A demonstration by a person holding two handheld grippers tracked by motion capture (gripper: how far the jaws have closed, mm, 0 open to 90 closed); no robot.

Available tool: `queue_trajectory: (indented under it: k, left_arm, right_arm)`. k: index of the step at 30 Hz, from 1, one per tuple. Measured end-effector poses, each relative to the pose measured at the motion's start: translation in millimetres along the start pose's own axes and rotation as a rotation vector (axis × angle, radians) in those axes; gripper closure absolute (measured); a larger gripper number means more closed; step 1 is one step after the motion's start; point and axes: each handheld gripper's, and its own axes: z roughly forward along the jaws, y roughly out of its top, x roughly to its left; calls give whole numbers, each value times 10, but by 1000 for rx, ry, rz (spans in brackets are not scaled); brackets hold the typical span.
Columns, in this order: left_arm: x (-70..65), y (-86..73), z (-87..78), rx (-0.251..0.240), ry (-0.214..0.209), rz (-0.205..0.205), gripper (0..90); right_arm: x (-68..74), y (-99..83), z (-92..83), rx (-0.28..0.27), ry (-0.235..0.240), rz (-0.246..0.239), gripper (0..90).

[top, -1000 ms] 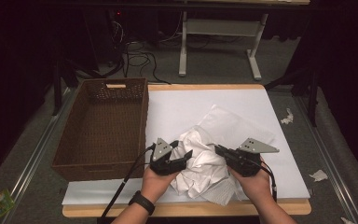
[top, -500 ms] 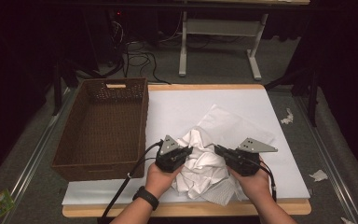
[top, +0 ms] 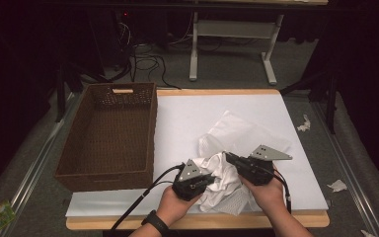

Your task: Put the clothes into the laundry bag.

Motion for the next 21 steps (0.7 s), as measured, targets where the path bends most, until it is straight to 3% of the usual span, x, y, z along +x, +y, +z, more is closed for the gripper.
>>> queue_trajectory:
  k: [6,14,21]
  left_arm:
    - [36,20,120,54,8,3,881]
    - [-5,6,134,50,27,14,878]
    - [142,91,84,-26,112,-84,871]
  right_arm:
    - [33,38,-42,-24,15,-5,889]
    - [-40,98,-29,-47,-2,23,889]
    - [68,34,-36,-20,29,-12,888]
